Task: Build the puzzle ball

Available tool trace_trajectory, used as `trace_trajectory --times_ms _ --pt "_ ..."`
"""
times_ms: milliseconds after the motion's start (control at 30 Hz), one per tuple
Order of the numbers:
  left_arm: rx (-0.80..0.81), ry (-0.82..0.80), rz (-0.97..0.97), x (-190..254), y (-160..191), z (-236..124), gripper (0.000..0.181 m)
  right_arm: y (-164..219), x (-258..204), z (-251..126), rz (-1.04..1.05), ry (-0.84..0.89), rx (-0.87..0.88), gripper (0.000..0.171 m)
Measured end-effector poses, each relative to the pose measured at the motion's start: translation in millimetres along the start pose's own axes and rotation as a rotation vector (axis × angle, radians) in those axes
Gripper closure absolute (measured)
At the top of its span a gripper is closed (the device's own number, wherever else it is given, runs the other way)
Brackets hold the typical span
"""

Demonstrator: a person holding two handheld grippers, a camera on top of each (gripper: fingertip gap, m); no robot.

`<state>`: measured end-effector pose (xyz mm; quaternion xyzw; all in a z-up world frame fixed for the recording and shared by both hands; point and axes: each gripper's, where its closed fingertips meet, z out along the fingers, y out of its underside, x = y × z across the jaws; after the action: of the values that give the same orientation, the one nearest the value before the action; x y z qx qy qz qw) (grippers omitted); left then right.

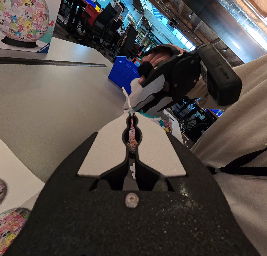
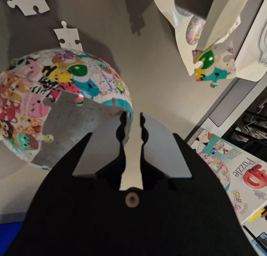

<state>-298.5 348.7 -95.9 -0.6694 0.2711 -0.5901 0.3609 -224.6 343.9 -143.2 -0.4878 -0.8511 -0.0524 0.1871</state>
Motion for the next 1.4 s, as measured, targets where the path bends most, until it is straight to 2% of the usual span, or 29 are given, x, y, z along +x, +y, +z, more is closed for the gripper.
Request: trace_trajectory --times_ms 33,200,333,400,533,667,733,800,900,1000,1067,1167,1200,1267,1300,1400 --pt "0.000 -0.003 0.005 0 0 0 0.180 1 0 -3 0.015 0.001 0.003 0.146" --pt "-0.013 -0.014 0.004 -2 3 2 0.180 13 5 -33 0.138 0.100 0.055 0.136" --pt "-0.047 -0.027 0.056 1 9 8 0.180 34 4 -81 0.461 0.243 0.228 0.140" --pt "-0.050 -0.050 0.110 3 8 9 0.180 49 -14 -95 0.689 0.284 0.345 0.135" --pt "-0.055 -0.082 0.088 24 -1 4 0.180 64 -77 -106 1.087 0.313 0.648 0.136" --pt "-0.119 -0.140 0.166 72 -3 -2 0.180 62 -136 -118 1.299 0.394 0.989 0.140" --pt "-0.148 -0.180 0.211 97 2 -2 0.180 58 -159 -116 1.297 0.438 1.060 0.140" --pt "-0.157 -0.221 0.229 117 10 -1 0.180 56 -174 -110 1.289 0.497 1.058 0.138" --pt "-0.165 -0.287 0.245 134 30 0 0.180 49 -184 -106 1.251 0.490 0.980 0.139" --pt "-0.158 -0.377 0.251 132 59 -8 0.180 48 -176 -117 1.167 0.527 0.872 0.141" --pt "-0.117 -0.391 0.207 133 78 -17 0.180 45 -165 -121 1.073 0.511 0.783 0.141" --pt "-0.056 -0.388 0.145 135 104 -32 0.180 46 -138 -117 0.900 0.435 0.531 0.133" --pt "-0.038 -0.382 0.129 136 111 -37 0.180 50 -122 -119 0.843 0.459 0.457 0.133" --pt "-0.009 -0.375 0.112 138 124 -45 0.180 49 -81 -125 0.709 0.523 0.433 0.135" --pt "-0.010 -0.377 0.110 138 130 -49 0.180 45 -66 -123 0.654 0.492 0.443 0.136" --pt "-0.026 -0.364 0.122 148 132 -59 0.180 24 -35 -103 0.633 0.230 0.523 0.128"
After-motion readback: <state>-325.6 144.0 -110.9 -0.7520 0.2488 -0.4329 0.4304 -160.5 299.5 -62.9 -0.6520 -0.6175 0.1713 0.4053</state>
